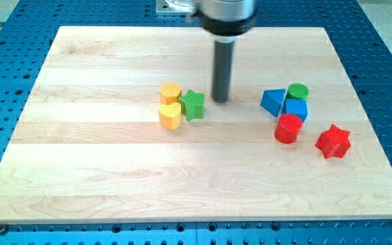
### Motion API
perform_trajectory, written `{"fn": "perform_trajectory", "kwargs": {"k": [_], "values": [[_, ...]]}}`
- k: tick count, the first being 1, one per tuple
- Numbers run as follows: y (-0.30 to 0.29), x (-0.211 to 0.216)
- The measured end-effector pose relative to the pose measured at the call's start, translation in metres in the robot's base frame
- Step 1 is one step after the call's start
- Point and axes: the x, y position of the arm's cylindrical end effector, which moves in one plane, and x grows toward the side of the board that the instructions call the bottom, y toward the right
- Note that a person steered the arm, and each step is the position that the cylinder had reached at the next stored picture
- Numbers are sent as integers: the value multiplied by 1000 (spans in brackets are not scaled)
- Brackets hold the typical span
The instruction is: Separate the green circle from the group of blocks
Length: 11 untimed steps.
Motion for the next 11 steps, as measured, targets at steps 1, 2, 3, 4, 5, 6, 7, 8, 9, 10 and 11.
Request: {"fn": "perform_trajectory", "kwargs": {"k": [1,2,3,4,5,6,7,8,9,10,11], "values": [[3,53],[34,149],[62,160],[84,134],[115,101],[128,80],[119,47],[107,-15],[116,-68],[150,-15],[185,58]]}}
